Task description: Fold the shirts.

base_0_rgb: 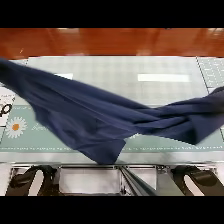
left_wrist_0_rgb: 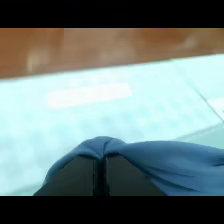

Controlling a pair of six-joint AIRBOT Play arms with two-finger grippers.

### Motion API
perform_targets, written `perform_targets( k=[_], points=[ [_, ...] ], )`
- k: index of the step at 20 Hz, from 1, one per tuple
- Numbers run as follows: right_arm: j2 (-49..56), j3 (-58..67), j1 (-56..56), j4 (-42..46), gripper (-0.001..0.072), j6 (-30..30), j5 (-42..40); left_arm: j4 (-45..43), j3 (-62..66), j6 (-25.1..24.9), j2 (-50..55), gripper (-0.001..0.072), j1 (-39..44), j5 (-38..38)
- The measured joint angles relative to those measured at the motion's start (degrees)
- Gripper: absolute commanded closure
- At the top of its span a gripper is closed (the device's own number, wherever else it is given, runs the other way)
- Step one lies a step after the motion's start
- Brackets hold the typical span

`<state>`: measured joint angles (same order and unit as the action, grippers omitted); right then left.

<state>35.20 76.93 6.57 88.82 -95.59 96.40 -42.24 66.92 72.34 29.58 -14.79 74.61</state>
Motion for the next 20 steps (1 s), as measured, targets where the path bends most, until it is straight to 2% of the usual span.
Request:
perform_targets(
  k=[4, 8, 12, 18, 19, 20],
  points=[
    [3.0, -16.9, 0.0, -1.0, 0.0687, -1.4, -9.9, -0.2, -13.6, -0.2, 3.0, 0.0687, 0.5, -4.5],
    [12.9, -23.5, 0.0, -1.1, 0.0687, -1.8, -21.6, -0.3, -20.2, -1.9, 11.7, 0.0687, 1.3, -10.9],
    [26.5, -23.3, 0.0, -1.2, 0.0687, -2.3, -32.4, -0.2, -21.9, -2.6, 23.6, 0.0687, 4.4, -17.4],
    [43.6, -13.5, 0.0, -1.4, 0.0680, -3.5, -38.1, 5.3, -21.2, -2.8, 39.5, 0.0687, 7.5, -24.5],
    [45.2, -11.8, 0.0, -1.5, 0.0578, -3.6, -38.2, 6.1, -21.0, -2.9, 41.2, 0.0687, 7.6, -25.0],
    [46.5, -10.2, -0.2, -1.6, 0.0374, -4.1, -38.6, 6.7, -20.8, -2.9, 42.5, 0.0687, 7.8, -25.4]
  ],
)
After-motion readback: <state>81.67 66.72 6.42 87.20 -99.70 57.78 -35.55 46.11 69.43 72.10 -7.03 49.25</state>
